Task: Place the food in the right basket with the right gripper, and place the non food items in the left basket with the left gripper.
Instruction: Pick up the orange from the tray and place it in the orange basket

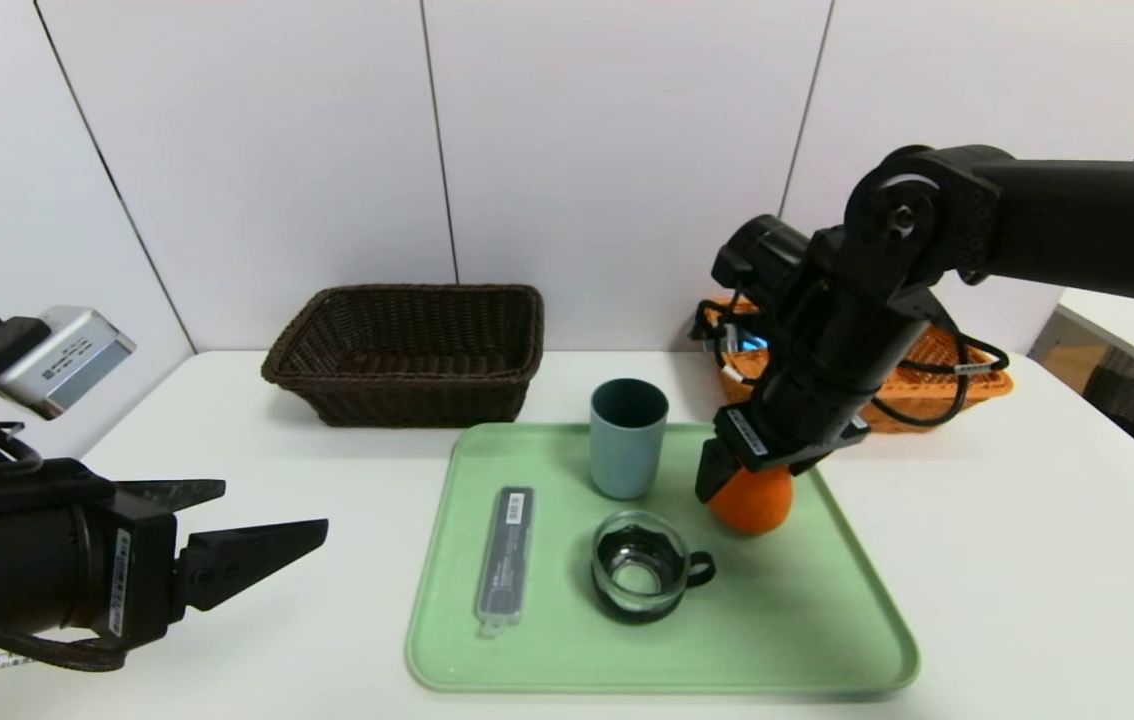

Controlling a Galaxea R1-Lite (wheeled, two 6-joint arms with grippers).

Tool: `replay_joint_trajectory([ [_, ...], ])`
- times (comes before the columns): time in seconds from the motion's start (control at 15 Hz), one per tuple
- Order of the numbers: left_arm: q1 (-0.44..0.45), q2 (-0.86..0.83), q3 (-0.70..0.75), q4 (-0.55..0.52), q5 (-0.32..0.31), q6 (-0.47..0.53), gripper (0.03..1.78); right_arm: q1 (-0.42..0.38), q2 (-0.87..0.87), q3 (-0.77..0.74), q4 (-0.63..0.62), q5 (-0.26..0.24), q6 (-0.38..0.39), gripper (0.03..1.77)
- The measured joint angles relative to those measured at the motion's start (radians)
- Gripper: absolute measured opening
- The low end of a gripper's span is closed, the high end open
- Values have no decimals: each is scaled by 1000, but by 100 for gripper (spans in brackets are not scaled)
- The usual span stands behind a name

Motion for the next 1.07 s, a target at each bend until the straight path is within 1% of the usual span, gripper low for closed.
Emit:
replay_joint_trajectory([
  [0.53, 0, -24, 5, 2, 0, 0, 169, -19, 39, 1, 2, -2, -13, 170],
  [0.8, 0, -37, 6, 14, 11, 1, 169, -22, 59, 1, 0, -2, -14, 170],
  [1.07, 0, -40, 5, 15, 11, 3, 169, -24, 81, 1, -21, -3, -18, 170],
])
